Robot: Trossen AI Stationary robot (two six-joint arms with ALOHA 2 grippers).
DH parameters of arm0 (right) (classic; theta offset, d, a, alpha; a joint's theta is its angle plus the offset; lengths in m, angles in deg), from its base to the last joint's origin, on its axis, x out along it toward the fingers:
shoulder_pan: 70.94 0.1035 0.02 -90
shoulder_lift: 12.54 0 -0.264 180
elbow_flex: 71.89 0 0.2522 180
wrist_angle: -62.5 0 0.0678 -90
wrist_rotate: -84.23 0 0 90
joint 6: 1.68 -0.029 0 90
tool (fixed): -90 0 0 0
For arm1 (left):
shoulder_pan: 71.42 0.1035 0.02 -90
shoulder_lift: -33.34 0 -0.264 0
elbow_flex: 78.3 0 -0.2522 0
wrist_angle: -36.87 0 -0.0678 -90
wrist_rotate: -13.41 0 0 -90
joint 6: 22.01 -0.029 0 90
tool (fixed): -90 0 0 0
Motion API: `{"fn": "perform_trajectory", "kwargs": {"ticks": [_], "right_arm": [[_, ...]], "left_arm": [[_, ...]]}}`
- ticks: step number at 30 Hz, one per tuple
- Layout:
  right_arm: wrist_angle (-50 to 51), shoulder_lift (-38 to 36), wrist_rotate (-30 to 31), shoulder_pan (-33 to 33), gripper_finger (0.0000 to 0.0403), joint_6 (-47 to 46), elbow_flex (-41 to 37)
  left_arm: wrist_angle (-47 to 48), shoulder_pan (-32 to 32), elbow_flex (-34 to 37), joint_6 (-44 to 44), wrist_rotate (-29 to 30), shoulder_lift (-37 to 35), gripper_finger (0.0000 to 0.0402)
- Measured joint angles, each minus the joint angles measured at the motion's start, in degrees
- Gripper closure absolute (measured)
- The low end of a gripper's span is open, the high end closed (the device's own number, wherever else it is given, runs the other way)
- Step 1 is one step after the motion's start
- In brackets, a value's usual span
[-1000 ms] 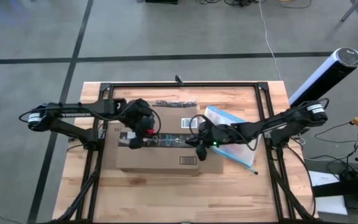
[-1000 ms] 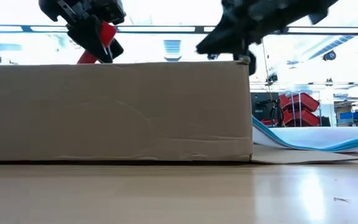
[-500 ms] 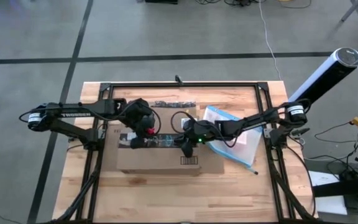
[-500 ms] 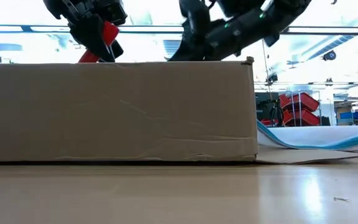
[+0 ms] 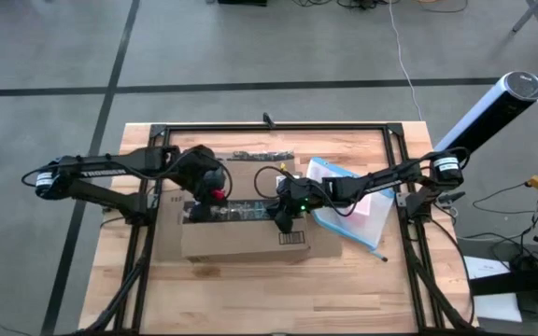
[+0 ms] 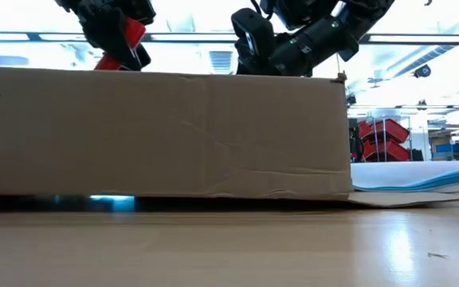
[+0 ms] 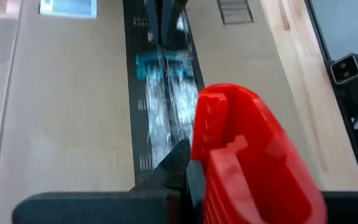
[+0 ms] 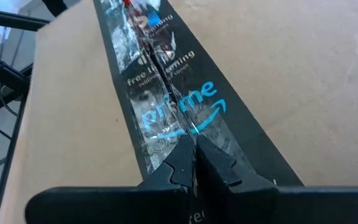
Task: Unpack boxes
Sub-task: Break down the box using the red cutter
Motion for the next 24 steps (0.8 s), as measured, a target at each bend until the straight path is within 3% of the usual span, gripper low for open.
{"fn": "perform_trajectory", "kwargs": {"ticks": [6, 24], "right_arm": [[1.67, 0.02, 0.06, -0.07, 0.0403, 0.56, -0.02], [1.76, 0.07, -0.98, -0.98, 0.0403, 0.03, -0.37]], "left_arm": [[7.37, -0.02, 0.16, 1.25, 0.41, -3.98, 0.0372], [12.33, -0.07, 0.22, 10.21, 5.29, -17.92, 0.0372]]}}
